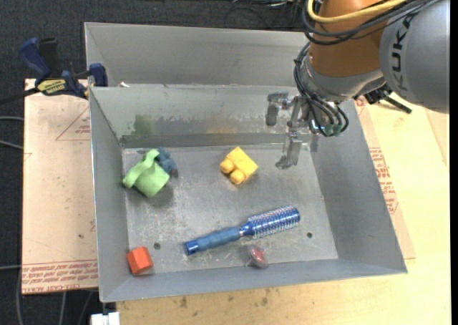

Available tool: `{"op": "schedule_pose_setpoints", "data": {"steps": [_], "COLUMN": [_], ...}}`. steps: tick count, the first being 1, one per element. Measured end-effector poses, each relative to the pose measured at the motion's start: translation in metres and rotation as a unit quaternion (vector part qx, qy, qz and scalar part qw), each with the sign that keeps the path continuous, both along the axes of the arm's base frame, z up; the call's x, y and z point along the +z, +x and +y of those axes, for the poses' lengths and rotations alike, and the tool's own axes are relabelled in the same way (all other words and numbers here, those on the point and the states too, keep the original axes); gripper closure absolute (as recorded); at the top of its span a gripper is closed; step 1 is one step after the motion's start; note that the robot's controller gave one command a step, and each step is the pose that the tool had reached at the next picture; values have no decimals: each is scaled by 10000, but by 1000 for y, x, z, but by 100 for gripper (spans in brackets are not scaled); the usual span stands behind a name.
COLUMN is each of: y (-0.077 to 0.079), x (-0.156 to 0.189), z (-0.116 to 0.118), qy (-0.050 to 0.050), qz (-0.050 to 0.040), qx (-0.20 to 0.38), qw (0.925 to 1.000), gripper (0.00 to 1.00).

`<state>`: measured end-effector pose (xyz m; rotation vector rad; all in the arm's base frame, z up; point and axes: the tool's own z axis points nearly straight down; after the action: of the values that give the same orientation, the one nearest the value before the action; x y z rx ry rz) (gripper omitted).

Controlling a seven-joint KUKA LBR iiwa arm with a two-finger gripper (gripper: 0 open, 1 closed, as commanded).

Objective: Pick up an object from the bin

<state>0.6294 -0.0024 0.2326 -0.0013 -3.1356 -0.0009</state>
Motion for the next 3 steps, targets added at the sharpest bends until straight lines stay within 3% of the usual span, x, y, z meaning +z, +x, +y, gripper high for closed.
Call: {"op": "schedule_pose_setpoints", "data": {"steps": [1,2,3], "y": [-63,-130,-140], "x": [-165,-50,-162], "z": [14,-32,8], "qy": [6,-4,-1], "qz": [-22,-55,-139], "qx": [-232,1364,2074], "qw": [9997,9906,9782], "gripper": [0,0,0]}}
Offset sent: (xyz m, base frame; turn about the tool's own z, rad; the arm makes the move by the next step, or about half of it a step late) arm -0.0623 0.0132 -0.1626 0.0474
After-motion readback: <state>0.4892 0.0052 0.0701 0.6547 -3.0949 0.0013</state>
